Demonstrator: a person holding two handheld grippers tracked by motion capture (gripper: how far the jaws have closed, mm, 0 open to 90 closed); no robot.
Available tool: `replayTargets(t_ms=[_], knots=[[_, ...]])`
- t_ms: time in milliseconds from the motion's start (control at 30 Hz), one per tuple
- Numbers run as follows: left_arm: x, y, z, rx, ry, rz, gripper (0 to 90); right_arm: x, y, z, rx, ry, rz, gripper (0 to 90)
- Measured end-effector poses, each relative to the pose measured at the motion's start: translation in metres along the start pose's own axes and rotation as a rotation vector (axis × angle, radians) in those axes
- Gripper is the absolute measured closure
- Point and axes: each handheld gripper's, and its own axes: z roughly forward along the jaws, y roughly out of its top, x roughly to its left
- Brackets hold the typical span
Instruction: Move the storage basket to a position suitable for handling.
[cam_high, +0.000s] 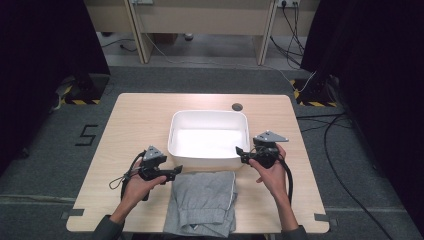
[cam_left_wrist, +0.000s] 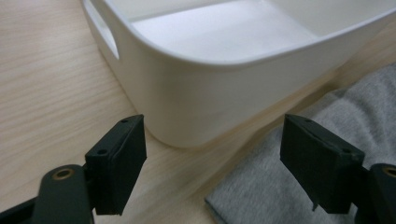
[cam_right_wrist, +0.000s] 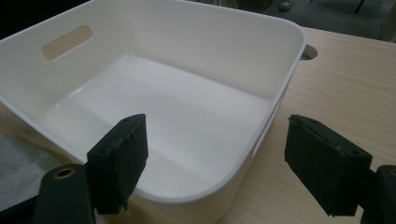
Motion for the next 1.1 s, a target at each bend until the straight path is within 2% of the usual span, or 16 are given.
replayTargets(t_ms=[67,167,300,400,533,600,700,833,967,1033,1100], knots=[[0.000,-0.004,-0.005,-0.010,0.007,-0.011,21.2,0.000,-0.005,-0.011,-0.014,0.009,0.012,23.9],[0.001,-0.013,-0.011,-0.023,0.018,-0.029,20.9,0.002,-0.010,-0.017,-0.012,0.034,0.029,24.1],[0.002,-0.023,-0.019,-0.017,0.016,-0.026,19.8,0.008,-0.023,-0.025,0.024,0.019,-0.015,23.3],[0.001,-0.030,-0.026,-0.017,0.011,-0.023,18.9,0.011,-0.027,-0.029,0.020,0.032,0.010,23.2],[-0.001,-0.037,-0.032,-0.012,0.004,-0.018,18.1,0.023,-0.033,-0.034,0.023,0.053,-0.012,22.6],[-0.003,-0.044,-0.035,-0.010,-0.010,-0.022,17.8,0.029,-0.037,-0.036,0.029,0.073,-0.019,22.6],[-0.009,-0.056,-0.037,0.006,-0.060,-0.053,17.1,0.034,-0.041,-0.033,0.042,0.090,-0.042,22.7],[-0.017,-0.063,-0.039,0.013,-0.071,-0.042,16.2,0.043,-0.047,-0.027,0.071,0.127,-0.064,23.2],[-0.027,-0.069,-0.042,0.020,-0.089,-0.039,15.8,0.047,-0.050,-0.023,0.079,0.147,-0.064,22.5],[-0.030,-0.072,-0.043,0.028,-0.114,-0.048,15.0,0.046,-0.051,-0.021,0.081,0.151,-0.081,22.0],[-0.036,-0.076,-0.044,0.034,-0.130,-0.046,15.0,0.047,-0.052,-0.020,0.082,0.156,-0.078,21.7]])
